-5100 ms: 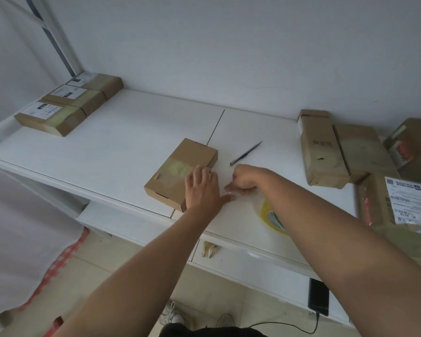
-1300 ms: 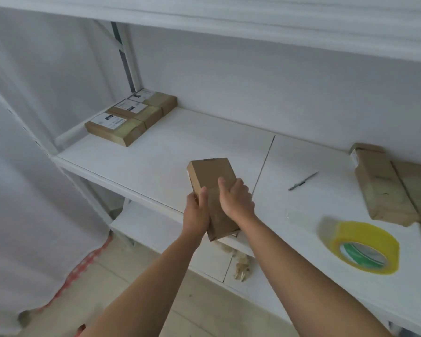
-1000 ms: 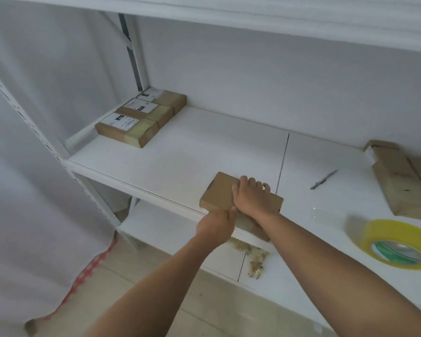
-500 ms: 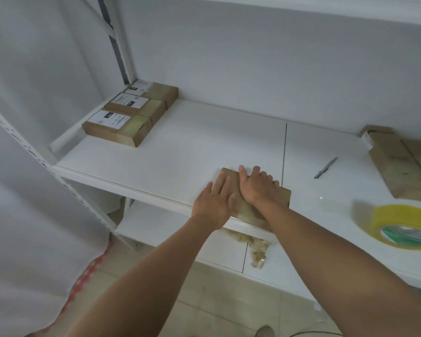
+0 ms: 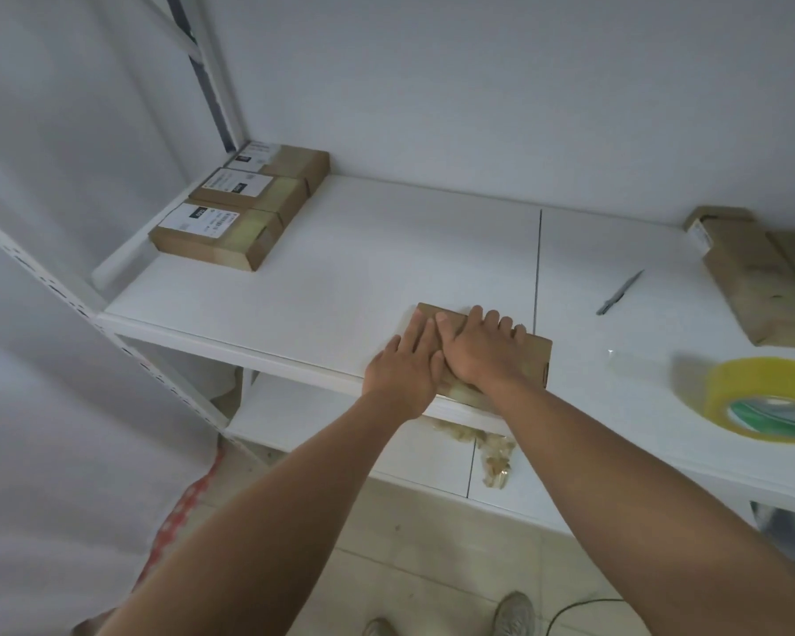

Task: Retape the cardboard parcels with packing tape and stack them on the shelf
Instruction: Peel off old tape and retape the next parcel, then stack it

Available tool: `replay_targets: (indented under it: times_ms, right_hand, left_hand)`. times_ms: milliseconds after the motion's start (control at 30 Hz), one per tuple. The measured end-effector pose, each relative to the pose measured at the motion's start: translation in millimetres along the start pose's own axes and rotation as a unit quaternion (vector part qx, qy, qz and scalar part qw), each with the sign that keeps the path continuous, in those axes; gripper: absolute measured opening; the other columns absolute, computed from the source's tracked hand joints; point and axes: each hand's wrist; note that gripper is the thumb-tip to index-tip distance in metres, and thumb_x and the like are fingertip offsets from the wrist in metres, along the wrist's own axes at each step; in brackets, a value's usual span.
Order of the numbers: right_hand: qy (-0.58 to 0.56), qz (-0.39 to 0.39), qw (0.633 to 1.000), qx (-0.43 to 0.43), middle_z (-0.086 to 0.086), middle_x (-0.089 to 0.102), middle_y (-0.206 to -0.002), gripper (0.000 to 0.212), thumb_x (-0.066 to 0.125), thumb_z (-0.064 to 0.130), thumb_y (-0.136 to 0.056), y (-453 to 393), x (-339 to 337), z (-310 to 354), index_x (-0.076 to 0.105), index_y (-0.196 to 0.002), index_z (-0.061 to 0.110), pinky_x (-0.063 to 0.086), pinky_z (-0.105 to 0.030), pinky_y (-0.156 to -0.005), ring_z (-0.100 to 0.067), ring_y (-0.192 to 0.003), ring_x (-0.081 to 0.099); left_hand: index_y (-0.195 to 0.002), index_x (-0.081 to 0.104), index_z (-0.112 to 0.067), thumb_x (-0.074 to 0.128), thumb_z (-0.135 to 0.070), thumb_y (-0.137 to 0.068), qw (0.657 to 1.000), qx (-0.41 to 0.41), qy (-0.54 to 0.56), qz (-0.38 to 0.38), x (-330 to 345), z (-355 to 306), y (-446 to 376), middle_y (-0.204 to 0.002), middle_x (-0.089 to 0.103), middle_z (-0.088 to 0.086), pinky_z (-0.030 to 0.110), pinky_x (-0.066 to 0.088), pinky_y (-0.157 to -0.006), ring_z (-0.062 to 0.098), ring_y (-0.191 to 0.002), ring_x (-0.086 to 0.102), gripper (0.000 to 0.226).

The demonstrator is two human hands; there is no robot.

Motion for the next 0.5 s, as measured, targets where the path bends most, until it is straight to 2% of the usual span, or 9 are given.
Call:
replay_targets:
  times_ms: [167, 333, 500]
  right_hand:
    - [0.009, 0.012, 0.999, -0.039, -0.012, 0.045, -0.142, 0.082, 0.005, 0.072, -0.092, -9.3, -3.4, -5.7, 0.034, -0.147, 0.019, 0.023, -0.048, -0.109, -0.032, -0.132, 0.037]
    - [-0.019, 0.012, 0.999, -0.027, -0.015, 0.048, -0.141, 0.080, 0.007, 0.070, -0.094, -13.9, -9.3, -7.0, 0.038, -0.143, 0.015, 0.026, -0.049, -0.109, -0.033, -0.132, 0.040]
    - [-0.004, 0.023, 0.999, -0.045, -0.014, 0.059, -0.126, 0.084, 0.008, 0.074, -0.092, -25.1, -12.1, -8.7, 0.044, -0.137, 0.013, 0.037, -0.046, -0.099, -0.033, -0.118, 0.052]
  left_hand:
    - [-0.158, -0.007, -0.031, 0.012, -0.048, -0.106, 1.000, 0.003, -0.008, 0.001, -0.3, 0.2, 1.1, -0.165, -0.017, -0.013, 0.041, 0.029, -0.117, 0.024, -0.150, 0.019, 0.059]
    - [-0.159, -0.004, -0.028, 0.012, -0.048, -0.106, 1.000, 0.007, -0.015, -0.005, -1.6, -1.4, 2.0, -0.165, -0.016, -0.011, 0.041, 0.031, -0.116, 0.024, -0.149, 0.022, 0.059]
    - [-0.159, -0.003, -0.027, 0.014, -0.048, -0.106, 1.000, -0.001, -0.019, 0.003, -4.1, -2.0, 5.0, -0.166, -0.015, -0.010, 0.042, 0.032, -0.114, 0.027, -0.147, 0.027, 0.060]
Point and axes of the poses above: each hand's wrist, its own y-axis away from the middle knuckle, its own x-axis out of the palm, z = x × y
